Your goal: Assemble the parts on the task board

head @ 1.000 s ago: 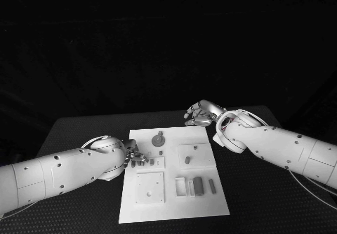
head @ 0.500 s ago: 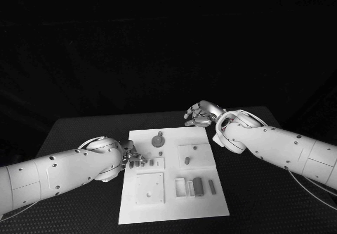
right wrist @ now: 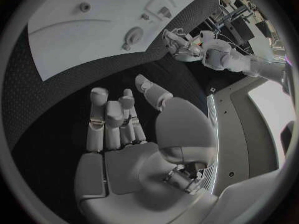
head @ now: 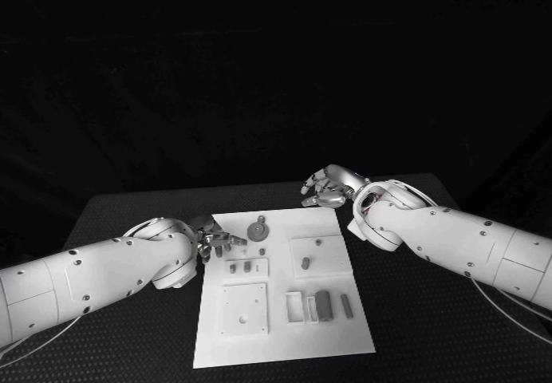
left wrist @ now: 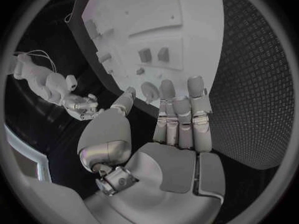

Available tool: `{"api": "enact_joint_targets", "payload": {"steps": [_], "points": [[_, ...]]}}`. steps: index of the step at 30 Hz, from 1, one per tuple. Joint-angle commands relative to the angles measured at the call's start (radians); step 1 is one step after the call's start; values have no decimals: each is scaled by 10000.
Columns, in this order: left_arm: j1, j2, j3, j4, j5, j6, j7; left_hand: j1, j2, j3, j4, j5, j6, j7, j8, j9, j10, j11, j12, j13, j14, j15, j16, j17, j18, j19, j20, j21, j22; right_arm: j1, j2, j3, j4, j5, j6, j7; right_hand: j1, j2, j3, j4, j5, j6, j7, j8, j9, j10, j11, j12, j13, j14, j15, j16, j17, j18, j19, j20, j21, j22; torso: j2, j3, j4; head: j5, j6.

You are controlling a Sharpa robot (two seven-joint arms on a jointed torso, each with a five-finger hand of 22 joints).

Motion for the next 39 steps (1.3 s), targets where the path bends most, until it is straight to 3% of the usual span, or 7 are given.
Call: {"api": "enact_joint_targets", "payload": {"steps": [1, 3, 5, 9, 16, 25, 39], "points": [[12, 24, 19, -73, 1078, -1592, 1924, 417, -36, 163, -327, 168, -468, 110, -205, -78, -918, 135, -511, -228, -674, 267, -495, -197, 75, -700, 431, -432, -152, 2, -4, 4, 9, 1, 31, 38, -98, -16, -10, 64, -46, -75, 46, -49, -16, -4, 29, 56, -9, -31, 29, -68, -9, 296, 55, -20, -47, 162, -11, 4, 18, 2, 26], [13, 61, 19, -199, 1290, -1721, 2805, 1325, 363, 654, -1016, 479, -953, 693, -286, -220, -1751, 922, -1264, -806, -1813, 925, -1590, -705, -25, -1856, 958, -1373, -660, 2, -9, 4, 13, 7, 35, 42, -99, -16, -9, 65, -46, -77, 46, -50, -16, -4, 30, 56, -9, -30, 29, -68, -9, 296, 56, -20, -47, 162, -11, 5, 18, 2, 26], [13, 150, 18, -383, 1302, -1586, 3801, 2174, 501, 1242, -1380, 465, -1126, 783, -274, -451, -1993, 1222, -1870, -1443, -2197, 1326, -2333, -1082, -54, -2281, 1298, -1972, -1111, 2, -11, 3, 8, 14, 34, 43, -99, -16, -8, 67, -45, -79, 47, -50, -16, -4, 31, 56, -9, -30, 30, -68, -9, 296, 56, -20, -47, 162, -4, 4, 16, 6, 57], [10, 402, -6, -650, 190, -1500, 4803, 3440, 599, 1987, -1463, 448, -865, 693, -147, -702, -1578, 1213, -2097, -1944, -2081, 1358, -2644, -1220, -36, -2199, 1404, -2215, -1359, 2, -18, 3, 14, 15, 31, 39, -101, -18, -7, 69, -46, -82, 49, -52, -16, -5, 32, 56, -9, -30, 31, -68, -9, 296, 57, -20, -47, 162, 1, -5, 14, 20, 83], [-3, 880, -182, -964, -2121, -1478, 5540, 4515, -2, 2069, -1469, 339, -587, 645, -653, -1333, -1163, 1487, -3767, -3313, -2243, 1679, -3829, -1553, -97, -2400, 1668, -2923, -1890, 2, 11, 3, -19, 15, 35, 44, -106, -18, -5, 76, -46, -91, 52, -57, -16, -5, 36, 57, -10, -28, 35, -67, -9, 296, 59, -20, -48, 162, 12, -19, 11, 23, 102], [-18, 1264, -473, -1201, -3904, -1359, 5627, 4987, -214, 1853, -1475, 296, -779, 658, -1023, -1719, -1091, 1557, -4952, -4089, -1428, 1593, -3709, -1159, 229, -1491, 1591, -2701, -1796, 2, 23, 3, -37, 15, 34, 51, -112, -17, -2, 84, -46, -96, 55, -59, -15, -5, 39, 59, -10, -27, 38, -66, -9, 296, 61, -21, -48, 162, 12, -10, 6, 12, 107], [-207, 1612, -515, -1531, -5200, -739, 4960, 5037, -401, 1383, -1423, 182, -746, 598, -1163, -2138, -443, 1290, -5549, -4485, -137, 1275, -1280, 431, 939, 283, 1251, -884, 104, 2, 33, 3, -41, 15, 46, 53, -113, -17, 3, 89, -45, -105, 58, -63, -14, -5, 42, 61, -10, -25, 42, -65, -9, 296, 64, -22, -48, 163, 4, -14, 8, -40, 75]]}}
